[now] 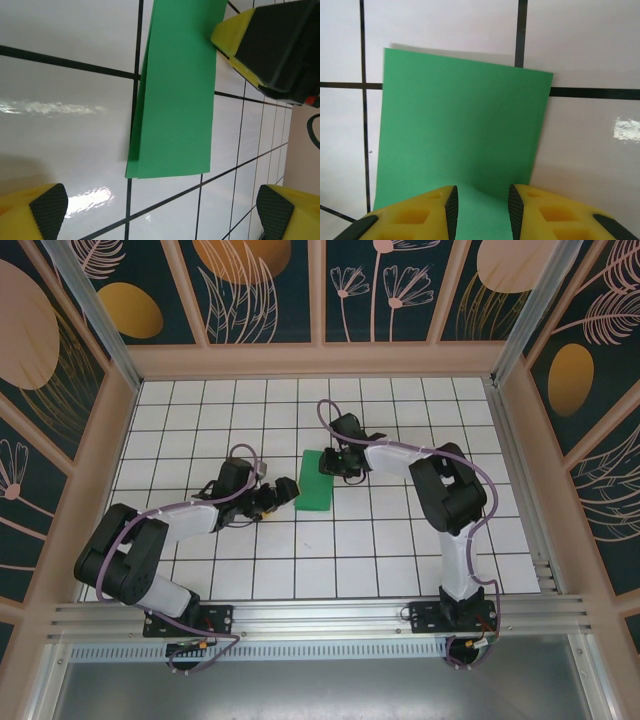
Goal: Fold a paper plane with a square sheet of paper (pick it up from the middle)
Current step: Fold the triangle a second time at the center of the table.
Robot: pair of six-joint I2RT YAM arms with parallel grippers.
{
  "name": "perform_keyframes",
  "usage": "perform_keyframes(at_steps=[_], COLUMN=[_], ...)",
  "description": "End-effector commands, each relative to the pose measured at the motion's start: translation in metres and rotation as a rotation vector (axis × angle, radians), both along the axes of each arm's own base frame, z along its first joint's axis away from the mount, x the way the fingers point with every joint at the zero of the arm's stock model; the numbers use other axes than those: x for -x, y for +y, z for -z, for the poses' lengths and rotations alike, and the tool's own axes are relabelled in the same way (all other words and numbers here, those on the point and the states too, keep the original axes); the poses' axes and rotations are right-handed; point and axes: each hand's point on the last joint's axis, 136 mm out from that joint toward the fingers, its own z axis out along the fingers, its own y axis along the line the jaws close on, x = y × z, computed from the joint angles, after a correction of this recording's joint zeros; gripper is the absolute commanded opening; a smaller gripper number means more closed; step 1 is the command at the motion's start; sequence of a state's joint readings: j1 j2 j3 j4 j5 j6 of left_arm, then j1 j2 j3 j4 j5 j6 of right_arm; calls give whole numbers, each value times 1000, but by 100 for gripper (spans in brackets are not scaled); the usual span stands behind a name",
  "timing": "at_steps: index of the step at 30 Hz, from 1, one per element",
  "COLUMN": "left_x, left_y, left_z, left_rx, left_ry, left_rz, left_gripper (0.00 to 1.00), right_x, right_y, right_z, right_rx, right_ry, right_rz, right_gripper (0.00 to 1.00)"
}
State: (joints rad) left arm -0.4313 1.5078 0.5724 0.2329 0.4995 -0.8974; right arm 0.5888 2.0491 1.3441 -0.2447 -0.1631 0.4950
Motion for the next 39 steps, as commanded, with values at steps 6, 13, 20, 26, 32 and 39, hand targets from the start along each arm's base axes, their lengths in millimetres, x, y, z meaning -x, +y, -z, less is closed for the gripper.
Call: perform_keyframes(at_steps=[6, 13, 20, 26, 32, 39], left_x=[4, 0, -4, -8, -11, -16], left_y=[-22, -33, -43, -52, -56, -58], left_z=[-17, -12, -12, -14, -15, -24], left_rx=[89, 129, 160, 214, 222, 226], left_ry=[67, 113, 122, 122, 118, 83], left_rz=[17, 10, 28, 49, 62, 68], left_gripper=[98, 94, 84, 80, 76, 68], right_x=[6, 10, 11, 11, 10, 12], right_y=[-17, -19, -18, -17, -17, -19], right_z=[23, 30, 31, 32, 31, 35], right_rx=[35, 22, 11, 5, 3, 14], right_ry=[59, 81, 82, 81, 81, 86], right_rz=[0, 0, -5, 1, 4, 4], right_gripper=[35, 35, 35, 34, 34, 34])
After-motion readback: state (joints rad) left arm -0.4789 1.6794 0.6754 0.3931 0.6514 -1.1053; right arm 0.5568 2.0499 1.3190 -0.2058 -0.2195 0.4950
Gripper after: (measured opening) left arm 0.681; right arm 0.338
